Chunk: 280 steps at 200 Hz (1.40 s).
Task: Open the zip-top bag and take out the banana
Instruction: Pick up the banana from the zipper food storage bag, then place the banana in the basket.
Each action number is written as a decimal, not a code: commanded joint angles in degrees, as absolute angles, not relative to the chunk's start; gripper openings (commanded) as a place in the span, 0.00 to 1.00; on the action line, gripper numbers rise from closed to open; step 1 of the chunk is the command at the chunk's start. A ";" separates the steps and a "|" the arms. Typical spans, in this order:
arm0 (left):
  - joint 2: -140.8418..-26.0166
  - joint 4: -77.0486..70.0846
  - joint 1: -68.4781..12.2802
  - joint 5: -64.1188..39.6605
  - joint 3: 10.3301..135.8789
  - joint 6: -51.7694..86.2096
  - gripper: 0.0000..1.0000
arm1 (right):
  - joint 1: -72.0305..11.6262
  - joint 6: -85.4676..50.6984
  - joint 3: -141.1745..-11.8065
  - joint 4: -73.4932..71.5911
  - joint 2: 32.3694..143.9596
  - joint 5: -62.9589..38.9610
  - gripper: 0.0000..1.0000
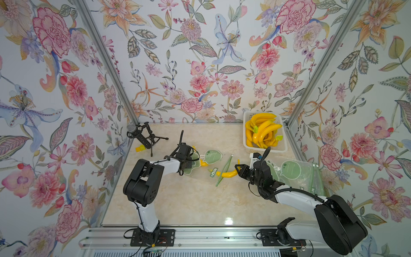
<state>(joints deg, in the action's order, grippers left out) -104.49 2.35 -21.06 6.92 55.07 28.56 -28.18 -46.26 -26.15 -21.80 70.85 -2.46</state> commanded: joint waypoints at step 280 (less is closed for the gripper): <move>-96.86 -1.61 -17.81 1.53 47.98 24.25 0.00 | 7.25 -10.46 -73.49 0.26 99.40 -7.39 0.48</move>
<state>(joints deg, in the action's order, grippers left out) -98.89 -1.39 -17.52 3.16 47.97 25.74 7.07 -12.95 -71.72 -0.62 99.15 -9.17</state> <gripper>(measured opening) 0.050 0.453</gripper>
